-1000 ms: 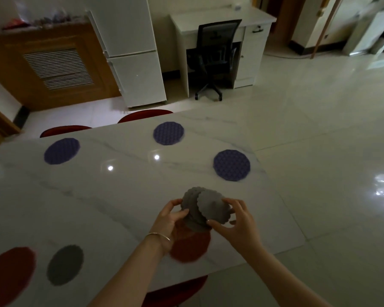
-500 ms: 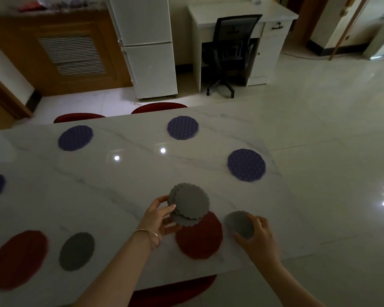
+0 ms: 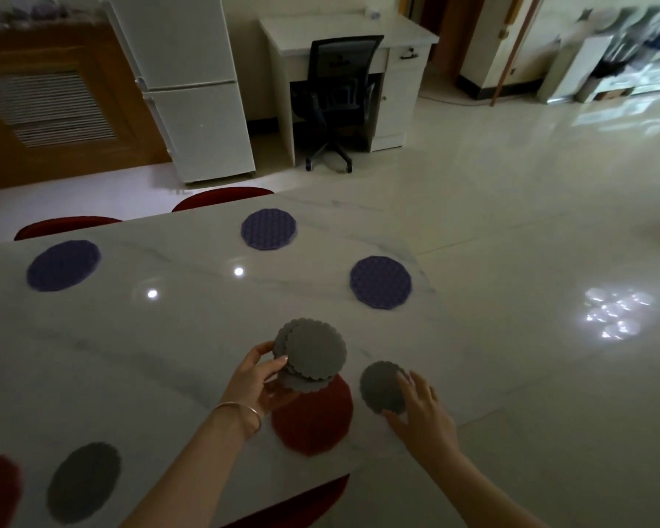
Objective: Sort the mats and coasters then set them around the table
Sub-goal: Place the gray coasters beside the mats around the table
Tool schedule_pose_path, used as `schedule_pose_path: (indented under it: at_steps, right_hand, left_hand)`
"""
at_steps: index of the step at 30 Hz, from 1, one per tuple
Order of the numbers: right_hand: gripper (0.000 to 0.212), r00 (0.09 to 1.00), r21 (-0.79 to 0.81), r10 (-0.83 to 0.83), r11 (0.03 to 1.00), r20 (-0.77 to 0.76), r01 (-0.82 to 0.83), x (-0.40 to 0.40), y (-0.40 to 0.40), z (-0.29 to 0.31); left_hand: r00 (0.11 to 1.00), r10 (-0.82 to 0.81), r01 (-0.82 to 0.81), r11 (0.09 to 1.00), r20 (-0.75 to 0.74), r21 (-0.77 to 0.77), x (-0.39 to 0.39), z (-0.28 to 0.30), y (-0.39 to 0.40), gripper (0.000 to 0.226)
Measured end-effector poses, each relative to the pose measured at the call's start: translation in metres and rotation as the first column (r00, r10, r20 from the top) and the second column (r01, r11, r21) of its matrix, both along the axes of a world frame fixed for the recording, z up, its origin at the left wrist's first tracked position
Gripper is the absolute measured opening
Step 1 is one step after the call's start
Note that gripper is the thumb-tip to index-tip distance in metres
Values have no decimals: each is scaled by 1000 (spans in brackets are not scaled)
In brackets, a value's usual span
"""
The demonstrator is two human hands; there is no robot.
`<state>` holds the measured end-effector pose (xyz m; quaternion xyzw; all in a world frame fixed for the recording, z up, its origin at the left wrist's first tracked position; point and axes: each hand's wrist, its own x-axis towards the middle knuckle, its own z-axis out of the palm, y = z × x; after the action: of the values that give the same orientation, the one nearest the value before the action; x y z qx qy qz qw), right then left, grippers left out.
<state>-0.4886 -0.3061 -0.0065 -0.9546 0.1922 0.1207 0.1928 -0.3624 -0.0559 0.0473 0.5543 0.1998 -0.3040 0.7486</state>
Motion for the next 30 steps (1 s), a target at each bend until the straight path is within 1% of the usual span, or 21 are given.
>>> schedule_pose_path:
  at_steps: [2,4,6,7,8,10,12,15,18,21,25,30]
  right_hand:
    - [67,981,118,-107,989,162,88,6,-4,14]
    - [61,918,249,-186,963,350,100,20,-10,34]
    - [64,868,329,-172,944,467,10,40,-21,57]
    - [72,864,349,-136,936,485,-49,51,-29,68]
    - [82,875,360,-99,928,474,-90,62,-37,77]
    - [99,915,340,-35,934,401,-113,85,-55,88]
    - [105,937,314,6,941,350,-123,108,-78,91]
    - [103,932,251,84,951,351,-180,141,-125,90]
    - [98,927,215,106,957,360,-194,166,-171,90]
    - [97,914,180,202,944,353,-278,187,-214,95]
    - [94,893,144,298,921,337,-362,209,-246,103]
    - [88,850,135,384,880,361,-455,223,-257,108]
  left_hand:
    - [1000,-18,18,1000,-1,-23,2,4,-20,21]
    - [999,-47,47,998,-6,-33,5,10,-43,22]
    - [996,-84,84,996,1,-30,10,17,-69,25]
    - [995,-104,104,994,9,-27,13,21,-84,26]
    - [992,-123,123,992,19,-21,16,25,-98,26]
    - [988,-148,148,989,37,-4,25,32,-129,27]
    - [988,-145,145,989,51,6,35,40,-164,26]
    - [993,-91,93,996,69,-14,56,46,-220,27]
    - [998,-34,36,998,53,-43,75,49,-264,30]
    - [998,53,-52,998,26,-39,89,48,-304,32]
    - [986,162,-163,986,-23,-37,98,43,-330,30]
    - [969,247,-247,969,-27,8,99,48,-341,29]
